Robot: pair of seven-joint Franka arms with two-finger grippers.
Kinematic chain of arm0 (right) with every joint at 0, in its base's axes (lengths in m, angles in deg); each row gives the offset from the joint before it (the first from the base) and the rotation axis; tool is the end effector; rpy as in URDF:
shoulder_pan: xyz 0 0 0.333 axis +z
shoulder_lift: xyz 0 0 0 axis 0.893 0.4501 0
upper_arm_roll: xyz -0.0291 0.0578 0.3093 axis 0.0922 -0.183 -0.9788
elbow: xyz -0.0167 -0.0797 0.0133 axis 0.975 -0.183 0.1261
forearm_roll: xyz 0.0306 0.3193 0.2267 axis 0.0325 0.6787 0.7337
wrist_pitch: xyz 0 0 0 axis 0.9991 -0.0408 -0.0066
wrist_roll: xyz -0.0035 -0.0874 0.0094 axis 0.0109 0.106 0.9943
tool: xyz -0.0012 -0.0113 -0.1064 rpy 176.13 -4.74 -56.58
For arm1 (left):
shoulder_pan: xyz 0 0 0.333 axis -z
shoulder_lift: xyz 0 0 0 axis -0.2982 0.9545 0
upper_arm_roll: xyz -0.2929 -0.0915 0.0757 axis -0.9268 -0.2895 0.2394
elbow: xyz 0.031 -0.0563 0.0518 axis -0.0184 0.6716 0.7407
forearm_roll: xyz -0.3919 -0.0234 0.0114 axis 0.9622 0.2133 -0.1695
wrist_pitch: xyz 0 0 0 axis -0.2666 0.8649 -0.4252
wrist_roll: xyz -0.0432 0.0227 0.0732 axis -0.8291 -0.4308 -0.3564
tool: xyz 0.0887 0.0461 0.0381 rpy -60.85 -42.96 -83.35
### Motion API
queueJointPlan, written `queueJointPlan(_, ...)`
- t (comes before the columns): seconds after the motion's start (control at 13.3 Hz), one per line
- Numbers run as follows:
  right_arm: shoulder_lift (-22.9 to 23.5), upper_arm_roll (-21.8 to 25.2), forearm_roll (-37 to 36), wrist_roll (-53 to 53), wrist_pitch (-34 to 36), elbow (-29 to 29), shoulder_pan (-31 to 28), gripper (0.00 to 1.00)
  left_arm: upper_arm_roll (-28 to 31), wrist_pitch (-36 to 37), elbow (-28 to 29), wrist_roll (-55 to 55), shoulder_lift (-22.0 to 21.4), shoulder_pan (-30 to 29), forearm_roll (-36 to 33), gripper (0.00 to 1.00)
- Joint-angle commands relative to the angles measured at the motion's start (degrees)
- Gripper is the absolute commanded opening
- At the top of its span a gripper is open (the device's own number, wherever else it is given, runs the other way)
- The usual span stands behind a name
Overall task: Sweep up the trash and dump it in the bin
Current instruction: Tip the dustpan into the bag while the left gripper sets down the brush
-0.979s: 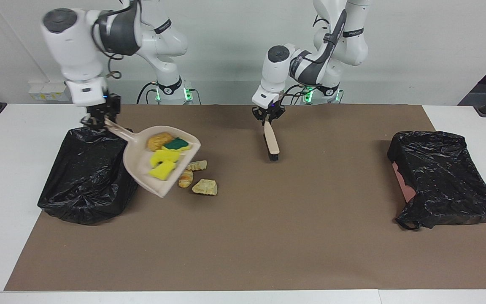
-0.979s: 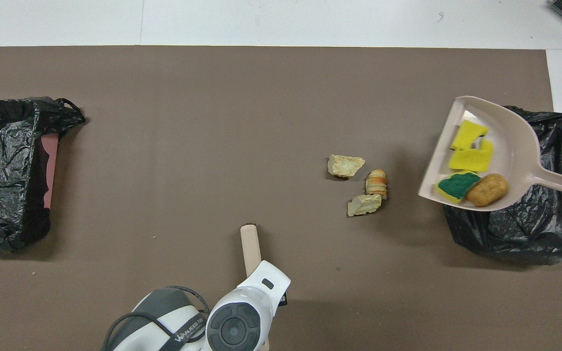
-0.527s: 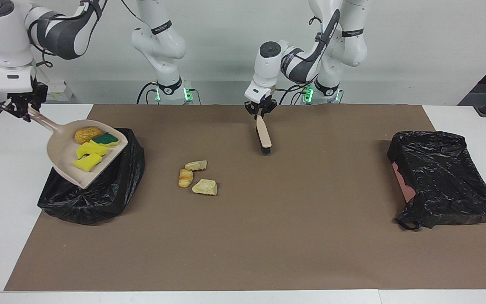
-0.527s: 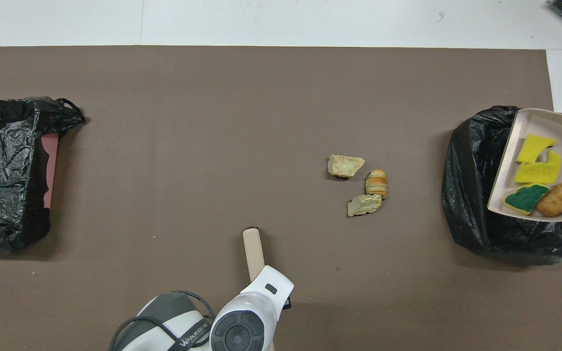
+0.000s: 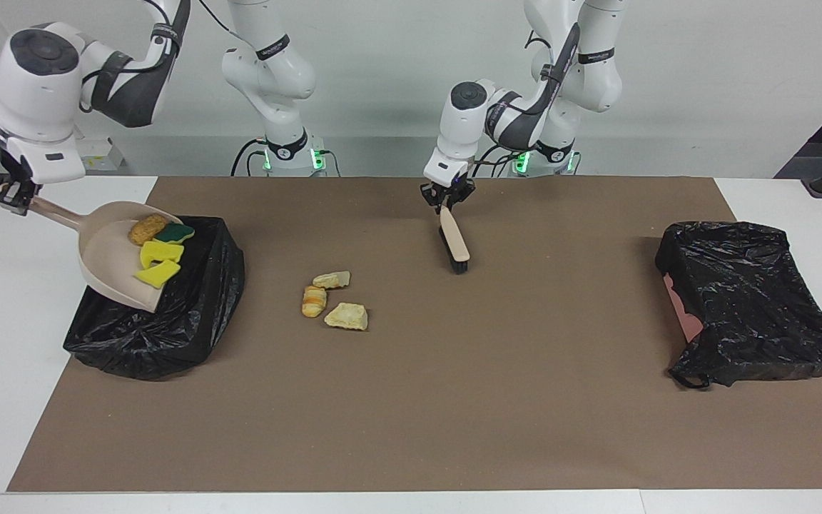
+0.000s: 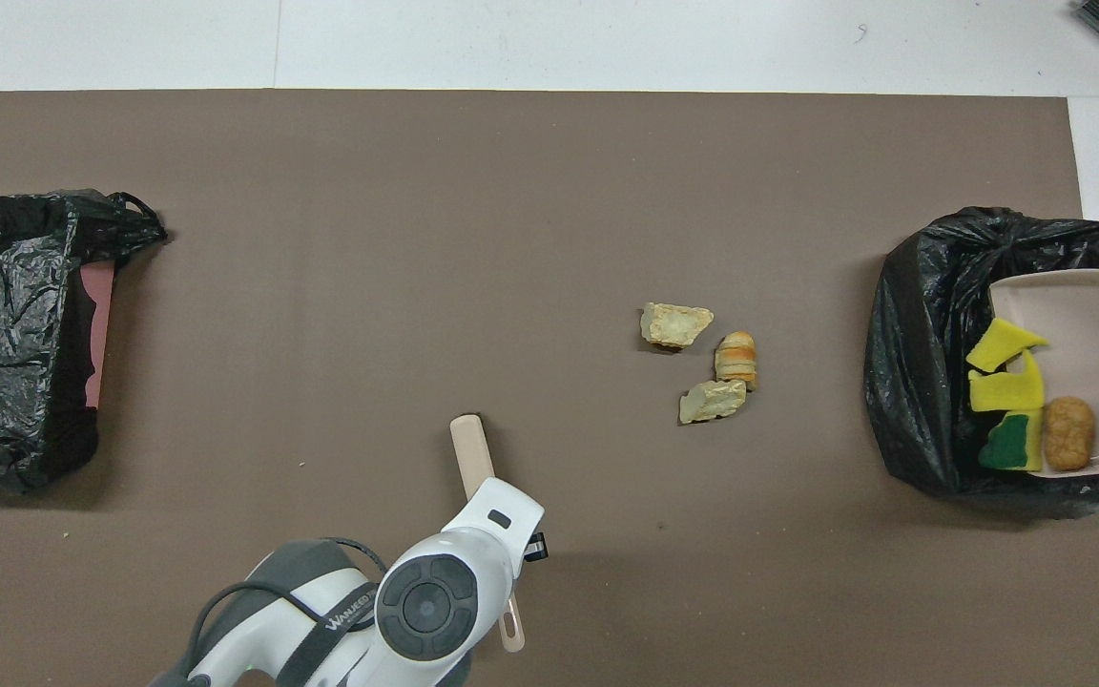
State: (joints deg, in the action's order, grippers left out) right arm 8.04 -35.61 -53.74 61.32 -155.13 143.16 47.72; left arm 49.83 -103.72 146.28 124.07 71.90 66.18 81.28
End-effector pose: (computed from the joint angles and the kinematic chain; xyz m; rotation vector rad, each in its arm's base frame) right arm 0.5270 -0.2078 0.5508 1.6984 1.8850 -0.6184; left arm 0.3143 -0.3595 0.3327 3.0501 0.2725 -0.0679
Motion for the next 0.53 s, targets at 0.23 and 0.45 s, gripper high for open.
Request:
queueJointPlan(0.23,-0.8,-0.2,-7.2,5.5,-1.5,-0.2,0.7,0.0,-0.2,0.2,-4.8,-12.5,1.3,-10.4,0.1,1.0)
queueJointPlan(0.45,-3.8,-1.2,-7.6,7.2,2.7,-1.8,0.8,0.0,0.0,0.2,-6.9,-18.0,1.4,-14.6,0.0,1.0)
